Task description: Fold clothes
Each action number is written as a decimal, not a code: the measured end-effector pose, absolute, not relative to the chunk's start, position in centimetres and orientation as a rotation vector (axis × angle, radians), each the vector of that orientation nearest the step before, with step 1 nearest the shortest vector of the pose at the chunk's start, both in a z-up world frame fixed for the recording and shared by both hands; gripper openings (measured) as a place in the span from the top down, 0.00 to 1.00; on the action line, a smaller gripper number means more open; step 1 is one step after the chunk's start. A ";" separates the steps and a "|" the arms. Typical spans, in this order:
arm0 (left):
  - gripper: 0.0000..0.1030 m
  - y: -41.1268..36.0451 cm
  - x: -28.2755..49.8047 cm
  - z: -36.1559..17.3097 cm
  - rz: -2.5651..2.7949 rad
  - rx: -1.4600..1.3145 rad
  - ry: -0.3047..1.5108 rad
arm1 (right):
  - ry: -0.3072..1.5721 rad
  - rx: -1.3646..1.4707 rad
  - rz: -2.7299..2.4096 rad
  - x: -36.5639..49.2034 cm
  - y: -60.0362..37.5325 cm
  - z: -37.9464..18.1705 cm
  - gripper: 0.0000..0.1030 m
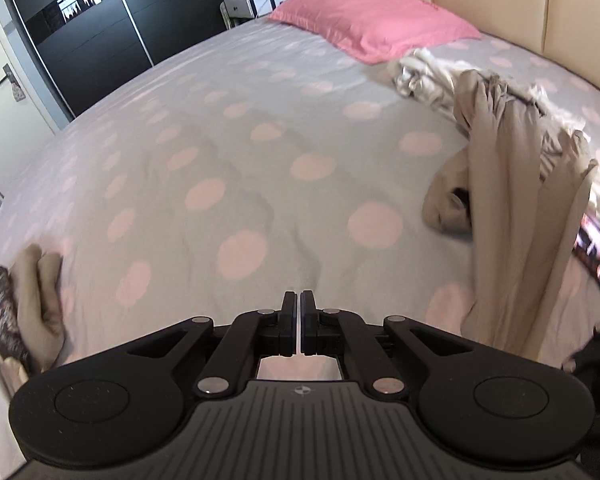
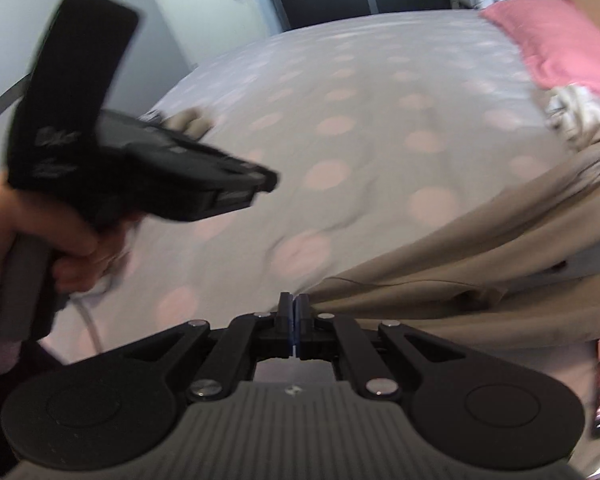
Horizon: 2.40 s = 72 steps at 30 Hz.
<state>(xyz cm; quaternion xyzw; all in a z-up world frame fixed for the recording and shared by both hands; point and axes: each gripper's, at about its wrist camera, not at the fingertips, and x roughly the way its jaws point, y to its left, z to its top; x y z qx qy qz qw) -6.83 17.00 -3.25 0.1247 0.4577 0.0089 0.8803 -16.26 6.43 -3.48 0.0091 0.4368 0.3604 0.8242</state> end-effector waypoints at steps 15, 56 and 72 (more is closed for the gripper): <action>0.74 17.6 -11.9 -9.0 -0.031 0.174 1.059 | 1.029 -0.232 0.687 -15.6 5.4 -5.6 0.85; 0.96 15.2 -10.5 -12.9 -0.165 0.132 1.103 | 0.905 -0.494 0.510 3.6 4.6 -10.7 0.88; 0.97 25.7 -12.1 7.3 0.263 0.122 0.571 | 0.459 -0.236 0.460 -0.6 4.6 9.7 0.93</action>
